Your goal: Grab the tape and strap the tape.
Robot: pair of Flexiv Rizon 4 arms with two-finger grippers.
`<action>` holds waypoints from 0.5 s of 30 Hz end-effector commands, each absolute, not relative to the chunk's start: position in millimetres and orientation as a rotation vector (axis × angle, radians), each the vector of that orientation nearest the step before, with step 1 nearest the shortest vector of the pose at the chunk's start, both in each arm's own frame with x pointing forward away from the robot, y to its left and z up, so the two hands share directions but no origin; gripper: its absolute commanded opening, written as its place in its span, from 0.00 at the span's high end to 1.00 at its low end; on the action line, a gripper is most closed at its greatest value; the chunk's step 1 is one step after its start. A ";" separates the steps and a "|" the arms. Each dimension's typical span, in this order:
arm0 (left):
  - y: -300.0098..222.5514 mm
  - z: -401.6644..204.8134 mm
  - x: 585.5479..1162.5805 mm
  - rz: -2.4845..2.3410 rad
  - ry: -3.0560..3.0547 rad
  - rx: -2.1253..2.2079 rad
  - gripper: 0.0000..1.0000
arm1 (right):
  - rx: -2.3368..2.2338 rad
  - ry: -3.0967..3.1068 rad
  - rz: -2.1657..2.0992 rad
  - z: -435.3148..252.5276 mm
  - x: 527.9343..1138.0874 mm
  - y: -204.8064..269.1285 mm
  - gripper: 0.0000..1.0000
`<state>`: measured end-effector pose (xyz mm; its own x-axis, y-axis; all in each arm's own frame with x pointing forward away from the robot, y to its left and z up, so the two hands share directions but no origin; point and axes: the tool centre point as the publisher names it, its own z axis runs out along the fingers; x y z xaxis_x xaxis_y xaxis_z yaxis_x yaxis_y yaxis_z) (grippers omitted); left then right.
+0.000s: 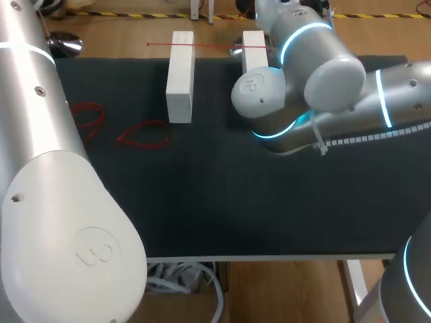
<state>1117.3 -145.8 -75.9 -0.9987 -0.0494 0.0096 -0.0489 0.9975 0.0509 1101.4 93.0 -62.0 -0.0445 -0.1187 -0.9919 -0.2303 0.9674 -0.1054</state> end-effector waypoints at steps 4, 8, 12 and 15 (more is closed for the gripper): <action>-87.9 -101.8 1058.5 -0.133 -3.195 0.325 1.00 | -0.277 1.628 0.091 -58.8 1100.6 92.0 0.00; -50.1 -102.8 1043.7 -0.196 -3.163 0.548 1.00 | -0.277 1.628 0.091 -58.8 1100.6 92.0 0.00; -17.8 -97.9 1041.2 -0.278 -3.147 0.688 1.00 | -0.277 1.628 0.091 -58.8 1100.6 92.0 0.00; 5.7 -95.0 1041.1 -0.336 -3.126 0.791 1.00 | -0.277 1.628 0.091 -58.8 1100.6 92.0 0.00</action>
<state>1055.6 -15.5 -99.1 -0.8837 -0.4653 -0.0512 -0.4648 0.8589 0.2150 1101.4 92.7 -61.8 -0.0447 -0.1187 -0.9919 -0.2309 0.9673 -0.1054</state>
